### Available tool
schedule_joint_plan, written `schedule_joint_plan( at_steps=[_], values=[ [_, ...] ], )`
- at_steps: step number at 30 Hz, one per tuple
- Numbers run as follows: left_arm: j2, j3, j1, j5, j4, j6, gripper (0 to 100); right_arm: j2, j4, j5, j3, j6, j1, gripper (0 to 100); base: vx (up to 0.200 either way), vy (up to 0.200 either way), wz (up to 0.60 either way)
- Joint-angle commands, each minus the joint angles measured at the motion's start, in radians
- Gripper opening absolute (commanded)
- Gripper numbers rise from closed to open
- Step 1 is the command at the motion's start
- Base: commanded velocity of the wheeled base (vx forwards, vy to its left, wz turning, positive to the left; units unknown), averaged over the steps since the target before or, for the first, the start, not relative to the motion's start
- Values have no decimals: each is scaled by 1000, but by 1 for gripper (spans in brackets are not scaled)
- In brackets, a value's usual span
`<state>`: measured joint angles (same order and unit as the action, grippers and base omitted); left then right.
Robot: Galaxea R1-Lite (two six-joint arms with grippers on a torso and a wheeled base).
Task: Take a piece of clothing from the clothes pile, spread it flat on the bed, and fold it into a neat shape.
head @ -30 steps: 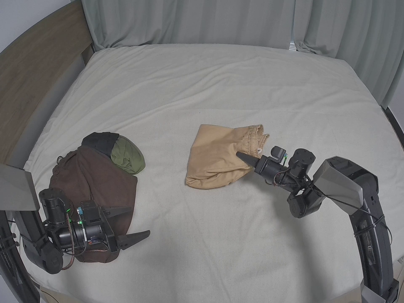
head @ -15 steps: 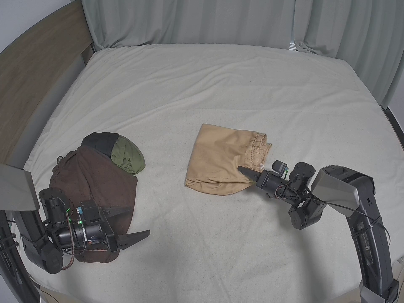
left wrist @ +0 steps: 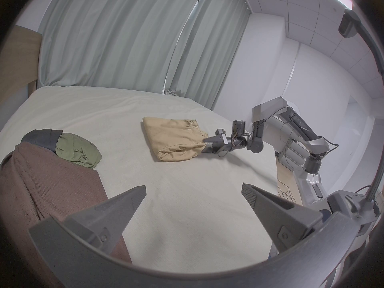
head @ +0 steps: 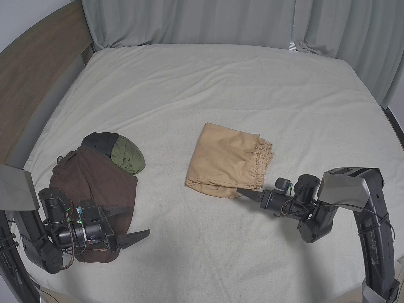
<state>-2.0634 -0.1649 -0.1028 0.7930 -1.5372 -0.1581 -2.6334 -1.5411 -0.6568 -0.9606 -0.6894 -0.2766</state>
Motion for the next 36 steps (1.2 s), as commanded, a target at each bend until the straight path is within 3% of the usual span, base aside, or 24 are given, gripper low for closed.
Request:
schedule_joint_plan(
  at_steps=[1, 5, 9, 17, 22, 27, 36],
  values=[
    [2, -2, 0, 0, -1, -1, 100, 148, 1, -10, 234, 90, -64, 100, 0, 0, 0],
    [3, -4, 0, 0, -1, -1, 100, 236, 1, -58, 312, 105, -102, 100, 0, 0, 0],
    [2, -1, 0, 0, -1, -3, 100, 332, 2, -84, 313, 67, -136, 100, 0, 0, 0],
    [2, -4, 0, 0, -1, -3, 100, 351, 2, -81, 108, -59, -110, 100, 0, 0, 0],
    [2, -4, 0, 0, -1, -3, 100, 277, 2, -75, -17, -128, -75, 100, 0, 0, 0],
    [-1, -4, 0, 0, -1, -3, 100, 154, 12, -75, -148, -130, -30, 100, 0, 0, 0],
    [-6, -4, -3, 0, -1, -3, 100, 24, 22, -75, -239, -130, 14, 100, 0, 0, 0]
  ],
)
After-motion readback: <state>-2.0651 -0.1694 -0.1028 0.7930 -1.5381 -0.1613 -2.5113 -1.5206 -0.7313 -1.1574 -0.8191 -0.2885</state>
